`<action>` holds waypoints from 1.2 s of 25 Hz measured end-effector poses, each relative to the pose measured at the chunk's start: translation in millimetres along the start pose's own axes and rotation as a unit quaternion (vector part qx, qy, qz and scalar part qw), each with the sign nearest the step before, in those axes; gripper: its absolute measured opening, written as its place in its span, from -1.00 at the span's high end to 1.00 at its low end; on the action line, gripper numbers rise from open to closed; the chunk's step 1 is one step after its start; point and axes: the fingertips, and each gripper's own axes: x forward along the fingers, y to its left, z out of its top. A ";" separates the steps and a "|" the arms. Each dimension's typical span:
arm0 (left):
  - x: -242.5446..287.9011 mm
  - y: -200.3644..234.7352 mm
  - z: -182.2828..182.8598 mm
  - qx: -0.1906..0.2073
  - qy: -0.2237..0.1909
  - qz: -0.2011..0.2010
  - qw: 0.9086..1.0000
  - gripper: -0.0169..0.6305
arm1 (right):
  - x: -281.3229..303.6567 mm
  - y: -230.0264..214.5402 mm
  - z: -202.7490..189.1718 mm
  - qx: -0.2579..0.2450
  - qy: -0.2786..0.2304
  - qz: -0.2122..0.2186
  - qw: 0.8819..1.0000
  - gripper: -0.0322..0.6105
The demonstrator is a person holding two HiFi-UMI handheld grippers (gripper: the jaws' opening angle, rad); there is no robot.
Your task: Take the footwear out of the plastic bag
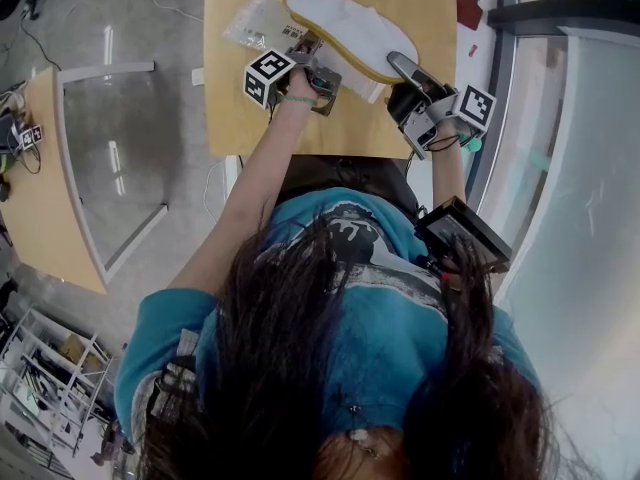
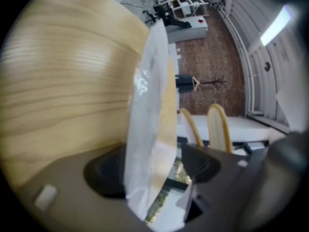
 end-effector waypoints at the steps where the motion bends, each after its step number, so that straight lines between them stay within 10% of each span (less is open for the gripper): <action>1: -2.3 1.2 -0.2 -0.013 -0.004 0.000 1.000 -0.09 | 1.4 -5.1 0.0 -0.002 -0.002 -0.007 1.000 0.59; 6: -15.5 10.7 6.9 -0.078 -0.048 -0.011 0.996 -0.08 | 19.3 -32.7 -9.5 0.007 -0.008 -0.031 0.999 0.59; 16: -44.3 23.8 34.1 0.046 -0.106 0.050 0.992 -0.07 | 27.3 -100.5 -43.0 0.071 0.016 -0.102 0.992 0.59; 21: -46.9 24.4 32.1 0.127 -0.069 0.085 0.986 -0.14 | 27.7 -129.8 -52.6 -0.048 0.060 -0.192 0.978 0.59; 24: -57.7 27.2 37.6 0.204 -0.069 0.147 0.965 -0.25 | 25.8 -139.1 -51.6 -0.070 0.059 -0.211 0.973 0.59; 30: -82.5 -4.4 59.8 0.436 -0.087 0.182 0.877 -0.30 | 25.7 -140.1 -50.1 -0.095 0.055 -0.217 0.970 0.59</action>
